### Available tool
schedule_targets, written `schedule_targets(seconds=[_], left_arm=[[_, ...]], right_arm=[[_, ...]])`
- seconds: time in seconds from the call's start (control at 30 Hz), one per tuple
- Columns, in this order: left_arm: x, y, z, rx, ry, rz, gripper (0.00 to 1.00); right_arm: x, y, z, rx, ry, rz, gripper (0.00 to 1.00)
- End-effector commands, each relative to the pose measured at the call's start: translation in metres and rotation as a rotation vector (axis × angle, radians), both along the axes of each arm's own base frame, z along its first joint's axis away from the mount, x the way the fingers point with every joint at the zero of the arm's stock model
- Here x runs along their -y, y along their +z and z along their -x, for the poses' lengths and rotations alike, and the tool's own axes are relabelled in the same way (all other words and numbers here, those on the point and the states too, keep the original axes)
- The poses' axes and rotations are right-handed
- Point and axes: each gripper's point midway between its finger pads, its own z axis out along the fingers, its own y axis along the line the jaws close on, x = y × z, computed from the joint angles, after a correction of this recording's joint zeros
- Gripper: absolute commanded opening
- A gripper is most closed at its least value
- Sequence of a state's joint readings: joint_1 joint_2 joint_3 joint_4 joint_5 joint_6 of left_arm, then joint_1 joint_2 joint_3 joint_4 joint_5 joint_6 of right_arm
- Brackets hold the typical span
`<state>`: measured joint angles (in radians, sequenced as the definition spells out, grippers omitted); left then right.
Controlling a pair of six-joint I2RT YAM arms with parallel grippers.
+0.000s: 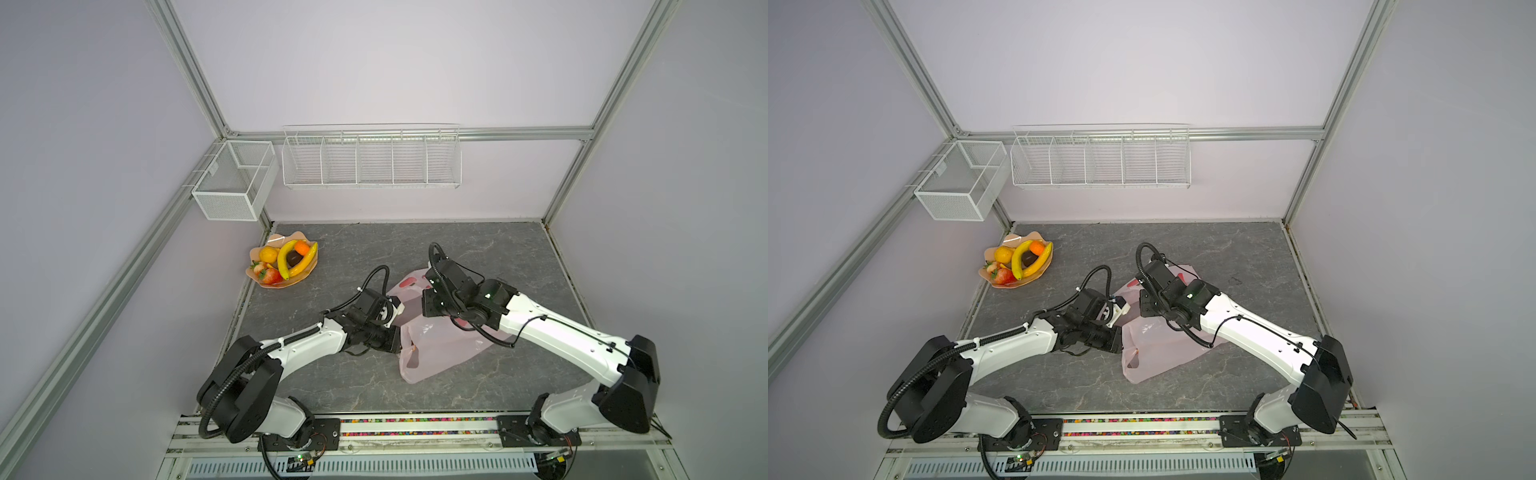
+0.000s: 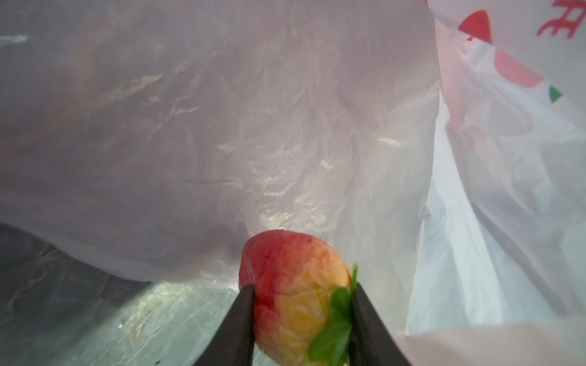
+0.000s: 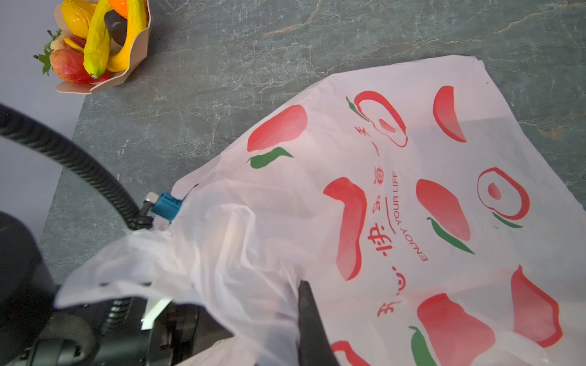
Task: Place the fruits into the plastic bag
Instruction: Place the fruit in the plastic bag.
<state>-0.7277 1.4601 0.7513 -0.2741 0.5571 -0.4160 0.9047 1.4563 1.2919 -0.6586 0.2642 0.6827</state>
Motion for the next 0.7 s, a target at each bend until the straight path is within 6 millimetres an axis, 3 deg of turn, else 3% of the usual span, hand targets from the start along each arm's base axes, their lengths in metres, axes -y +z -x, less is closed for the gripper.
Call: schedule_targets(seconds=[0.0,0.5,0.67], left_arm=[[0.016,0.012,-0.016,0.06,-0.028,0.016,0.14],[0.085,0.008,-0.074,0.053,-0.062,0.084,0.14],[0.109,0.014,-0.078,0.035,-0.074,0.152,0.16]], right_arm=[[0.002,0.003,0.001,-0.004,-0.022,-0.034,0.06],[0.006,-0.001,0.003,-0.02,-0.085,-0.147,0.06],[0.016,-0.007,0.002,-0.032,-0.115,-0.164,0.06]])
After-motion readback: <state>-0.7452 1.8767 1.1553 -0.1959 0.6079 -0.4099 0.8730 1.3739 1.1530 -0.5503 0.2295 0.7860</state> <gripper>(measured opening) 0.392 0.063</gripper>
